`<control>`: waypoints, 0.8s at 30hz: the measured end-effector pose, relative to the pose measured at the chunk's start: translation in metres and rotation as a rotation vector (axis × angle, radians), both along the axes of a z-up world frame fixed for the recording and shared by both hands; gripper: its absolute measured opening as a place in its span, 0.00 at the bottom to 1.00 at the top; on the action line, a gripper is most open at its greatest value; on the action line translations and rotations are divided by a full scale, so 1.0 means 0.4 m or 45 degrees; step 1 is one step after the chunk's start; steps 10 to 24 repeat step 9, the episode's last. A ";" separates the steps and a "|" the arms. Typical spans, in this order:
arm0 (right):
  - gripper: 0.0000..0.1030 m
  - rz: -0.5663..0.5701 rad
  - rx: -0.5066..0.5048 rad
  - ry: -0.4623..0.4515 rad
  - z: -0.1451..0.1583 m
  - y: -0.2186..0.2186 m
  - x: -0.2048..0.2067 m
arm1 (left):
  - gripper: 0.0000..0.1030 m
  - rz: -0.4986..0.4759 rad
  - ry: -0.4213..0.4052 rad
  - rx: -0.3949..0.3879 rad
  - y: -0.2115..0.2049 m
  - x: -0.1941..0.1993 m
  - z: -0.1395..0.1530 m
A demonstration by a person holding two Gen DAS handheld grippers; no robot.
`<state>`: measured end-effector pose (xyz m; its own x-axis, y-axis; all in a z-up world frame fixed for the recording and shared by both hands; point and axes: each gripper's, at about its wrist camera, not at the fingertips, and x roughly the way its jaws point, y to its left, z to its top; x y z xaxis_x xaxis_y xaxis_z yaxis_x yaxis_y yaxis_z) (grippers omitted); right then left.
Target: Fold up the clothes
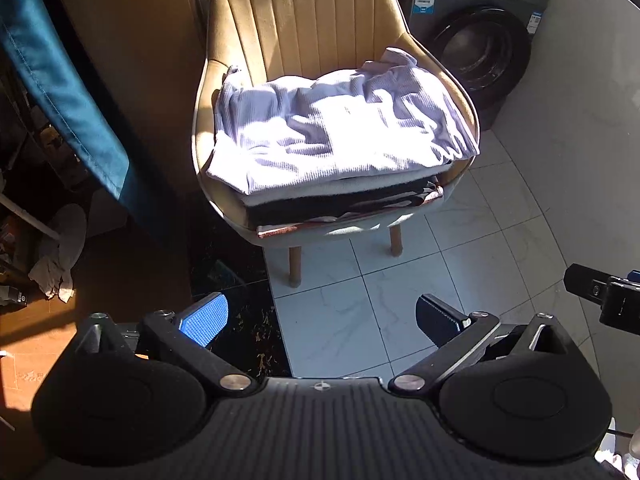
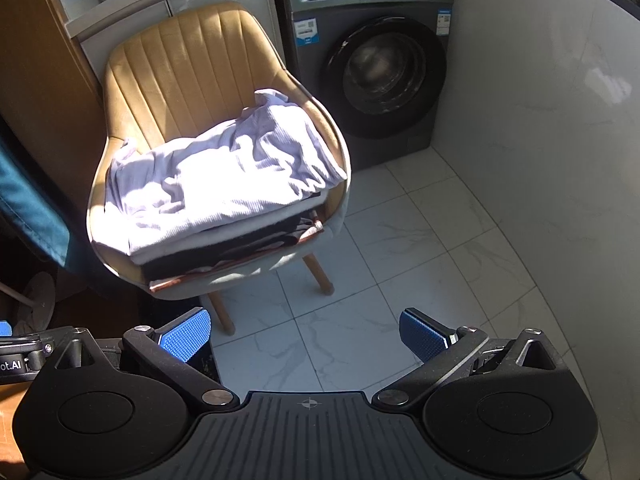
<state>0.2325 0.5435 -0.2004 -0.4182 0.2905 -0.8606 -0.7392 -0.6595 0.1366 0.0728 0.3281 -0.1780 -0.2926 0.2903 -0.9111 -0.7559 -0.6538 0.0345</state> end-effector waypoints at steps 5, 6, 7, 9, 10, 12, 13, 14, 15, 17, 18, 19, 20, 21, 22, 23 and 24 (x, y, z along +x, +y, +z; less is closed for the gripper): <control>0.99 0.002 0.002 -0.004 0.002 -0.003 -0.007 | 1.00 0.003 -0.005 -0.004 0.003 -0.008 -0.002; 0.99 0.004 0.004 -0.003 0.003 -0.004 -0.011 | 1.00 0.002 -0.005 -0.002 0.002 -0.010 -0.002; 0.99 0.006 0.006 -0.003 0.005 -0.005 -0.014 | 1.00 0.002 -0.006 0.000 0.002 -0.011 -0.002; 0.99 0.009 0.012 -0.003 0.008 -0.007 -0.017 | 1.00 0.003 -0.012 0.006 0.002 -0.012 -0.002; 0.99 0.009 0.012 -0.003 0.008 -0.007 -0.017 | 1.00 0.003 -0.012 0.006 0.002 -0.012 -0.002; 0.99 0.009 0.012 -0.003 0.008 -0.007 -0.017 | 1.00 0.003 -0.012 0.006 0.002 -0.012 -0.002; 0.99 0.009 0.012 -0.003 0.008 -0.007 -0.017 | 1.00 0.003 -0.012 0.006 0.002 -0.012 -0.002; 0.99 0.009 0.012 -0.003 0.008 -0.007 -0.017 | 1.00 0.003 -0.012 0.006 0.002 -0.012 -0.002; 0.99 0.009 0.012 -0.003 0.008 -0.007 -0.017 | 1.00 0.003 -0.012 0.006 0.002 -0.012 -0.002; 0.99 0.009 0.012 -0.003 0.008 -0.007 -0.017 | 1.00 0.003 -0.012 0.006 0.002 -0.012 -0.002; 0.99 0.009 0.012 -0.003 0.008 -0.007 -0.017 | 1.00 0.003 -0.012 0.006 0.002 -0.012 -0.002; 0.99 0.009 0.012 -0.003 0.008 -0.007 -0.017 | 1.00 0.003 -0.012 0.006 0.002 -0.012 -0.002; 0.99 0.009 0.012 -0.003 0.008 -0.007 -0.017 | 1.00 0.003 -0.012 0.006 0.002 -0.012 -0.002; 0.99 0.009 0.012 -0.003 0.008 -0.007 -0.017 | 1.00 0.003 -0.012 0.006 0.002 -0.012 -0.002; 0.99 0.009 0.012 -0.003 0.008 -0.007 -0.017 | 1.00 0.003 -0.012 0.006 0.002 -0.012 -0.002; 0.99 0.009 0.012 -0.003 0.008 -0.007 -0.017 | 1.00 0.003 -0.012 0.006 0.002 -0.012 -0.002; 0.99 0.009 0.012 -0.003 0.008 -0.007 -0.017 | 1.00 0.003 -0.012 0.006 0.002 -0.012 -0.002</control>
